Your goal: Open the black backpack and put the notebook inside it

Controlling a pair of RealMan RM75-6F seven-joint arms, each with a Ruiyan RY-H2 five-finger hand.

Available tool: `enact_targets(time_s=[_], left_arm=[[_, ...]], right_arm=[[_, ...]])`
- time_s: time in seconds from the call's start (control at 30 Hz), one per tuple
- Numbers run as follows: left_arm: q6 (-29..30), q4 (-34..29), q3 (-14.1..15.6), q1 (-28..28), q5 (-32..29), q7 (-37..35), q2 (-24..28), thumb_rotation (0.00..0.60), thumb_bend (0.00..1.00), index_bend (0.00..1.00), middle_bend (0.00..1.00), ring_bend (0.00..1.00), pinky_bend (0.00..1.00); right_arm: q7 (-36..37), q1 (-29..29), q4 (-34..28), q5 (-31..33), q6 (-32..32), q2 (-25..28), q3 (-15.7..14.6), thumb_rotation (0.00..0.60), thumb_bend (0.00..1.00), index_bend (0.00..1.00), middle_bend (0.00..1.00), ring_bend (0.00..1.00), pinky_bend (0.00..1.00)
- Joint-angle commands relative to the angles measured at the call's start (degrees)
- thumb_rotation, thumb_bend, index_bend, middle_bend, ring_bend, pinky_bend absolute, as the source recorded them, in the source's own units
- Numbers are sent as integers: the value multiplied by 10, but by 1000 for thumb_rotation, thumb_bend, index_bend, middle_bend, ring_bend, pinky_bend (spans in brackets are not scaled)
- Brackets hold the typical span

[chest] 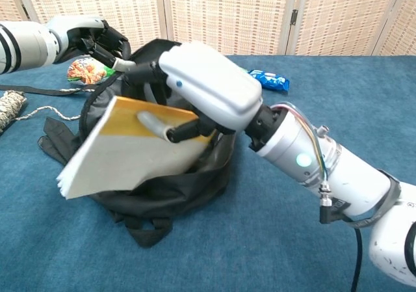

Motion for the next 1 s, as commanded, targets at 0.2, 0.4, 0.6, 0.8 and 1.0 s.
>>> enact_targets(time_s=[0.2, 0.4, 0.6, 0.8, 1.0], left_arm=[[-9, -15, 0, 11, 19, -26, 17, 600, 735, 687, 488, 368, 0], [-8, -36, -2, 20, 37, -44, 32, 600, 735, 686, 488, 368, 0], [-6, -52, 1, 24, 52, -53, 42, 600, 737, 685, 488, 367, 0], [-4, -64, 2, 26, 57, -58, 50, 600, 737, 683, 488, 366, 0], [-2, -71, 4, 26, 57, -60, 55, 600, 737, 683, 488, 365, 0]], right_arm=[[6, -9, 81, -19, -28, 7, -59, 600, 535, 903, 567, 603, 514], [-20, 6, 91, -21, -45, 21, -69, 600, 536, 903, 579, 614, 514], [-53, 16, 96, -19, -78, 32, -79, 600, 536, 903, 580, 615, 514], [-78, 28, 104, -1, -114, 20, -71, 600, 536, 903, 581, 612, 514], [-118, 46, 117, 17, -128, -2, -52, 600, 537, 903, 580, 630, 514]])
